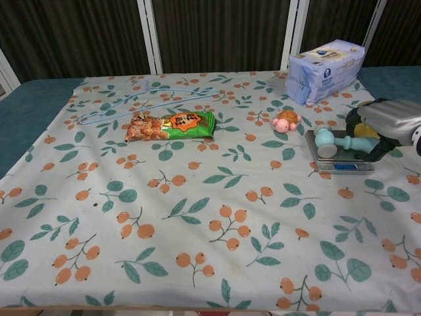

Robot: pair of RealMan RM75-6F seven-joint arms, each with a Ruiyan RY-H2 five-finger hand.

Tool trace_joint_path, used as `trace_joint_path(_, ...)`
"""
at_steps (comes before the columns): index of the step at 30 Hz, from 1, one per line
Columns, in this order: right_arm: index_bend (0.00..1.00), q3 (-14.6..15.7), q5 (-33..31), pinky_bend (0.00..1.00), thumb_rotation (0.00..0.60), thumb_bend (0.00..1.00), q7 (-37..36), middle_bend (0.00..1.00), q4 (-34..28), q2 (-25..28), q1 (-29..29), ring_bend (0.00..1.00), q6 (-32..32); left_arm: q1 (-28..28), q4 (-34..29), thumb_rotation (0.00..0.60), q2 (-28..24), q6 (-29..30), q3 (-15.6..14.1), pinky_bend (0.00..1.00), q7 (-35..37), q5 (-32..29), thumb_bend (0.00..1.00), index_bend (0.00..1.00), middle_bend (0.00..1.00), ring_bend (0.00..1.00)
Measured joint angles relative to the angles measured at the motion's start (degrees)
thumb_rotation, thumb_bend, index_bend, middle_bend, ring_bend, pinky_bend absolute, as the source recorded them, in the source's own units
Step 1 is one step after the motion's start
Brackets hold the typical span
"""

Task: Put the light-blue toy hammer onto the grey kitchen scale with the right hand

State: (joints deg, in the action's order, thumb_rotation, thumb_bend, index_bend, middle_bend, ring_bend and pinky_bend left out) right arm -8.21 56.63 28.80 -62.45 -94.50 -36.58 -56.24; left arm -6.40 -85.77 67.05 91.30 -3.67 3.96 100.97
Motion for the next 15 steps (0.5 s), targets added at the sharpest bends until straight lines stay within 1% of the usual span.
trace_joint_path(2, 0.25, -0.02, 0.84, 0.12, 0.6, 0.44, -0.41, 0.17, 1.33, -0.56, 0.07, 0.12, -0.41, -0.1, 0.04, 0.6, 0.04, -0.3, -0.03, 0.09, -0.09, -0.04, 0.5, 0.0, 0.0, 0.01)
trace_joint_path(3, 0.2, -0.02, 1.21, 0.12, 0.6, 0.43, -0.4, 0.16, 1.72, -0.73, 0.16, 0.12, -0.82, -0.14, 0.04, 0.6, 0.04, -0.41, -0.06, 0.09, -0.14, -0.04, 0.5, 0.0, 0.0, 0.01)
trace_joint_path(6, 0.1, -0.14, 2.16, 0.12, 0.6, 0.42, -1.35, 0.13, 2.05, -0.81, 0.67, 0.1, -1.81, -0.09, -0.05, 0.6, -0.02, -0.21, -0.11, 0.09, -0.09, 0.05, 0.5, 0.0, 0.0, 0.01)
trace_joint_path(10, 0.05, -0.49, 3.25, 0.12, 0.6, 0.41, -4.17, 0.11, 0.65, 0.77, 1.82, 0.09, -2.83, 0.04, 0.01, 0.6, -0.07, 0.09, -0.15, 0.09, 0.1, 0.16, 0.5, 0.0, 0.0, 0.01)
trace_joint_path(13, 0.05, -0.68, 4.82, 0.12, 0.6, 0.41, -6.98, 0.1, -2.18, 3.2, 3.25, 0.07, -4.95, 0.24, -0.37, 0.6, -0.23, 0.35, -0.32, 0.09, -0.22, 0.36, 0.5, 0.0, 0.0, 0.01)
trace_joint_path(15, 0.05, -0.66, 6.18, 0.1, 0.6, 0.4, -9.09, 0.08, -4.93, 5.45, 4.66, 0.04, -7.11, 0.33, -0.49, 0.6, -0.24, 0.41, -0.36, 0.09, -0.42, 0.39, 0.5, 0.0, 0.0, 0.01)
